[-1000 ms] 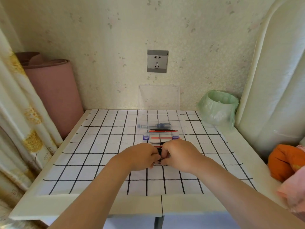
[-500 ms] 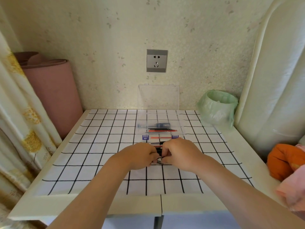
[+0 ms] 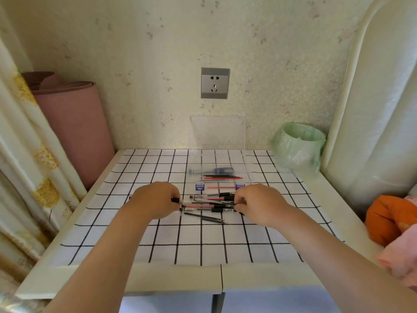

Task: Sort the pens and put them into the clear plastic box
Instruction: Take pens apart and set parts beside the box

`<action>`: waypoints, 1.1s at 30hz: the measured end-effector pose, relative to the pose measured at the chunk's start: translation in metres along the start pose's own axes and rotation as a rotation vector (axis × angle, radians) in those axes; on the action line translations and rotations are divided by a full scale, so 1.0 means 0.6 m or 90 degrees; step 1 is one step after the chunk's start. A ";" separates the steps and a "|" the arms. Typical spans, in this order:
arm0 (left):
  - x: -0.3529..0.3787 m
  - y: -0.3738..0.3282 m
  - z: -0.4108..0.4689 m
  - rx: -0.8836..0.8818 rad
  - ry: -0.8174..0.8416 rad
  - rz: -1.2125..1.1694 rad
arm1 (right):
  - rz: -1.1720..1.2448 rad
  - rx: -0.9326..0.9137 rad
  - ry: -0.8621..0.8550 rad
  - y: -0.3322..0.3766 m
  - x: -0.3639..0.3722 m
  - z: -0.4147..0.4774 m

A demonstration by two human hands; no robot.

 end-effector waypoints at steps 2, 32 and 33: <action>-0.020 -0.013 -0.003 0.022 -0.087 -0.068 | 0.002 -0.005 0.004 0.005 0.001 0.000; 0.039 -0.089 -0.010 0.124 0.026 -0.057 | 0.045 0.014 0.066 0.002 0.017 -0.014; 0.041 -0.093 -0.009 0.129 0.026 -0.057 | 0.047 0.013 0.071 0.002 0.019 -0.014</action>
Point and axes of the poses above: each hand's wrist, its own z-axis towards the middle knuckle, its own x-axis out of the palm, y = z × x, the point moved 9 cm from there along z, towards the middle knuckle, and after that the axes turned 3 degrees about -x, right-handed, at the moved point
